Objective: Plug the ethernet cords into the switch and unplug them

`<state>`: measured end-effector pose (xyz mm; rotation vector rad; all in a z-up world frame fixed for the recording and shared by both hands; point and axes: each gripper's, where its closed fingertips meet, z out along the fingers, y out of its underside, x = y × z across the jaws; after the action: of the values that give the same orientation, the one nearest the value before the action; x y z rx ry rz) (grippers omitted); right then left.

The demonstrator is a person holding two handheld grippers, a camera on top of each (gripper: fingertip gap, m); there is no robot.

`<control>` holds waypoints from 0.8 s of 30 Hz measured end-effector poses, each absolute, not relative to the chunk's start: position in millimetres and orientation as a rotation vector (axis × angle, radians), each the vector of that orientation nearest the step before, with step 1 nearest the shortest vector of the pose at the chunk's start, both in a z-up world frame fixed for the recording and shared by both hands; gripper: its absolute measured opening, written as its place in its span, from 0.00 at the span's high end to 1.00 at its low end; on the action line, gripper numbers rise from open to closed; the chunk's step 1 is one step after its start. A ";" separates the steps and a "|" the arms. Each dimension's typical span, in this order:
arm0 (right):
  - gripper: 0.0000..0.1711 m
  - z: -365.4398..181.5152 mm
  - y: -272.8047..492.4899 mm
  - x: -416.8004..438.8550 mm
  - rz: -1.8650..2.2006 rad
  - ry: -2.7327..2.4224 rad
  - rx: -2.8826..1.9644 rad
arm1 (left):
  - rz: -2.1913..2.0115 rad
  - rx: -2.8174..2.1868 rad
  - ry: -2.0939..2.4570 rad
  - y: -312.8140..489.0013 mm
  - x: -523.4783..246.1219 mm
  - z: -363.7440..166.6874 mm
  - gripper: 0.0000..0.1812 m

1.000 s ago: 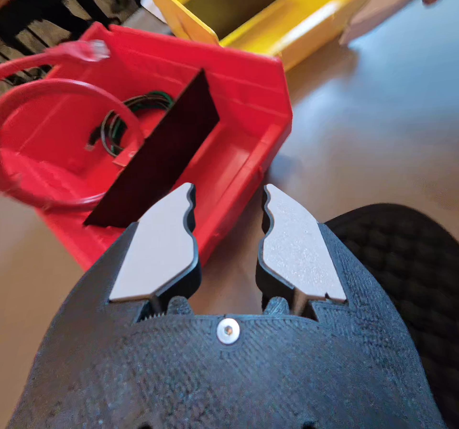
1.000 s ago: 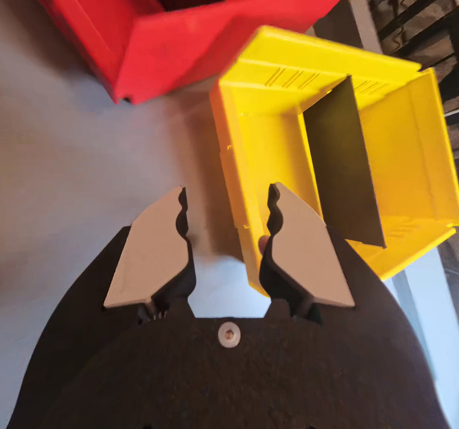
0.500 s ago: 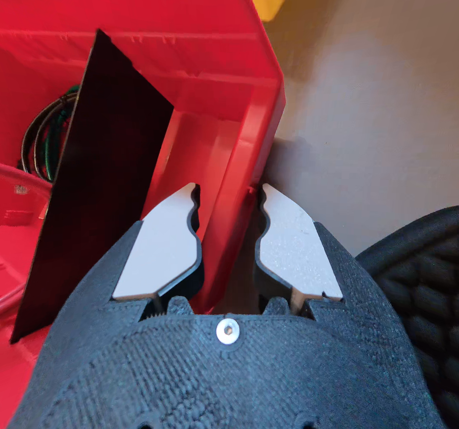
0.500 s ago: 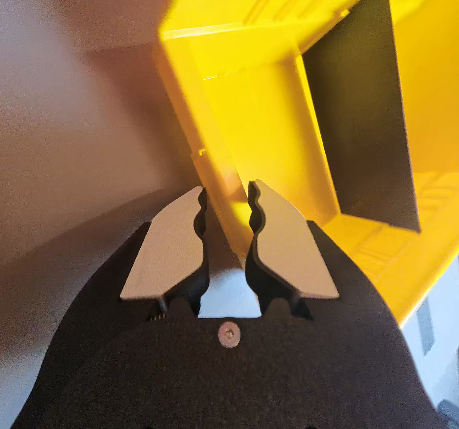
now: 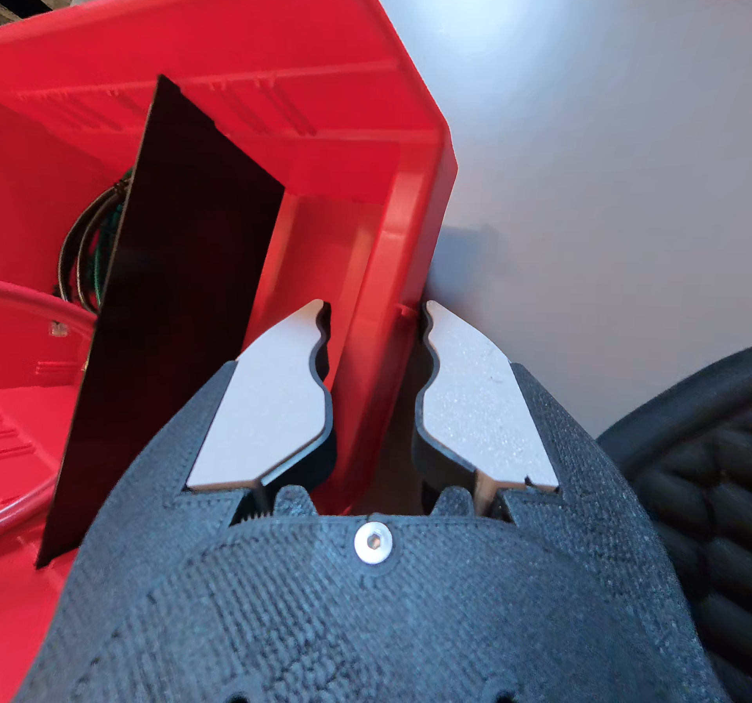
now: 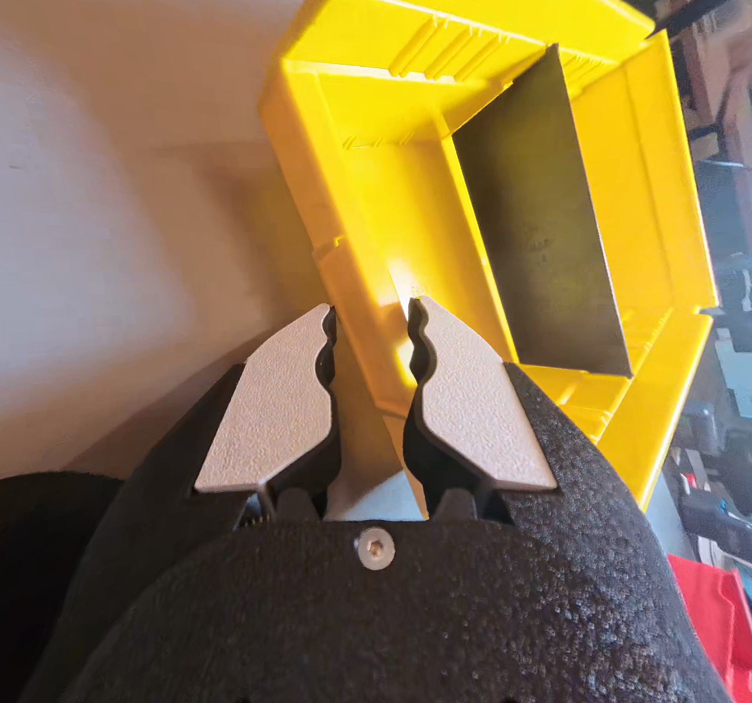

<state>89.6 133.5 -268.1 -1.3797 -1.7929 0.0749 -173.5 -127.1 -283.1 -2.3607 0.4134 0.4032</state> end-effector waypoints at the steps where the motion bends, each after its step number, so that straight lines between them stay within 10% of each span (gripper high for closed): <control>1: 0.80 -268.5 143.3 89.2 0.059 -1.788 -1.395 | 0.404 -2.358 0.416 -124.6 -175.5 -283.1 0.77; 9: 0.77 -258.7 207.5 53.8 0.124 -1.707 -1.519 | 0.416 -2.329 0.385 -91.8 -205.2 -280.7 0.75; 18: 0.73 -152.6 151.9 -7.2 1.136 -1.082 -1.521 | 0.361 -2.225 0.132 -84.7 -218.3 -269.0 0.65; 24: 0.74 -172.5 150.2 -2.3 1.080 -1.034 -1.457 | 0.264 -1.952 -0.065 -98.2 -224.9 -186.4 0.74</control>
<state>-2.3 150.2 -172.5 -1.4574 -1.0342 1.0798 -224.9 -98.2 -186.4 -1.9517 -0.0646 0.2638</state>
